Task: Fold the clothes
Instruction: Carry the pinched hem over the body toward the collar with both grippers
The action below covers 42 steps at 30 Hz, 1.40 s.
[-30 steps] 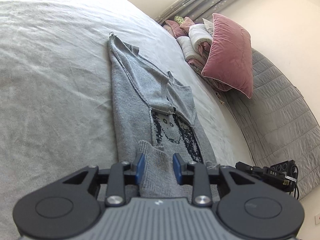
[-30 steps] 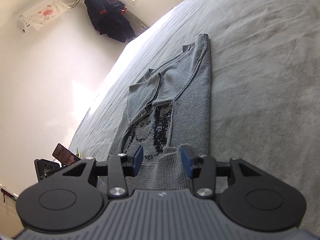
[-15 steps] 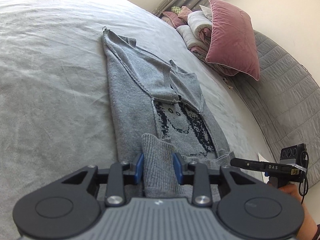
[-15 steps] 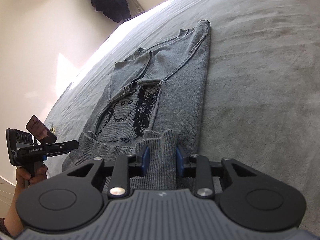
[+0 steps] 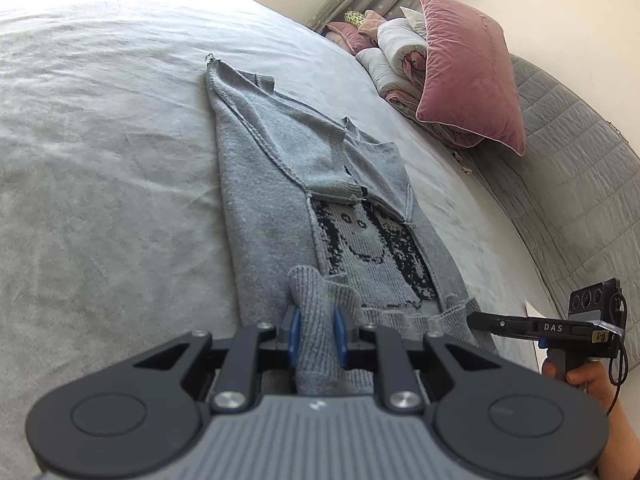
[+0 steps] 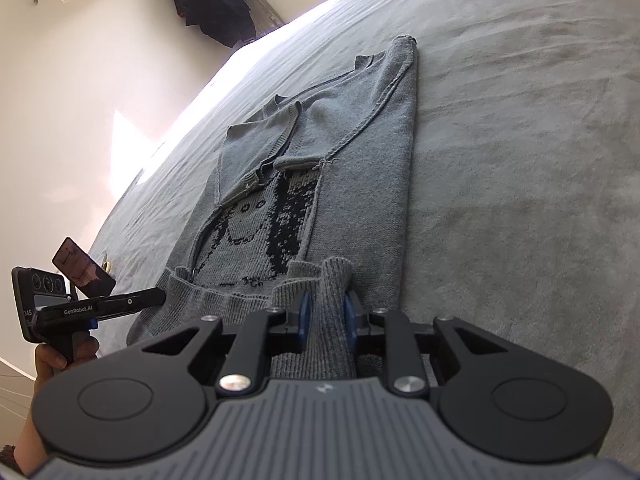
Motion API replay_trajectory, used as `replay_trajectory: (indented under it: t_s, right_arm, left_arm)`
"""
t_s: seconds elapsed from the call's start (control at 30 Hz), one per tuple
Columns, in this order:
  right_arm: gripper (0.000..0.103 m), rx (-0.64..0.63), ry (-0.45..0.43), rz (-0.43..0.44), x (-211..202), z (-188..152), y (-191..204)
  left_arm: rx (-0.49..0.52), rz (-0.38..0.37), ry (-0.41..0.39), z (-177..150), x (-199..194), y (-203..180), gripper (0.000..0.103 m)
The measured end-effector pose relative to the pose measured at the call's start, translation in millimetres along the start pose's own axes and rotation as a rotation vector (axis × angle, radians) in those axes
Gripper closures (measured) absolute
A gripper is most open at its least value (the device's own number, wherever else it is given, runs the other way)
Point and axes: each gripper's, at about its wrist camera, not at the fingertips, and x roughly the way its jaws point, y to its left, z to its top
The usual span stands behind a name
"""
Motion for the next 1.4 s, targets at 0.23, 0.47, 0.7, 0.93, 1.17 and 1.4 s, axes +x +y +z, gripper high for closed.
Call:
replay_trajectory:
  t_s: [0.23,0.47,0.7,0.93,1.17,1.4]
  right_arm:
    - [0.078,0.003,0.005,0.000,-0.9,0.2,-0.4]
    - [0.078,0.003,0.009,-0.007,-1.3,-0.8,0.7]
    - [0.078,0.004,0.007,-0.012,-0.4,0.1,1.0]
    - [0.078,-0.047,-0.019,-0.029,0.9,-2.1,6.1]
    - [0.088,-0.066,-0.033,-0.040,0.5,-1.8,6.9]
    - [0.090,-0.077,-0.074,-0.047,-7.8,-1.3,10.9]
  left_arm:
    - [0.006,0.010,0.003,0.2,2.4,-2.0,0.085]
    - [0.007,0.016,0.002,0.1,2.5,-2.5,0.084]
    - [0.014,0.022,-0.001,-1.2,2.0,-3.4,0.084]
    - [0.036,0.031,-0.011,-3.8,4.7,-5.6,0.084]
    - [0.033,0.032,-0.054,-3.9,1.0,-8.3,0.094]
    - [0.023,0.022,-0.073,-2.2,-2.4,-6.7,0.095]
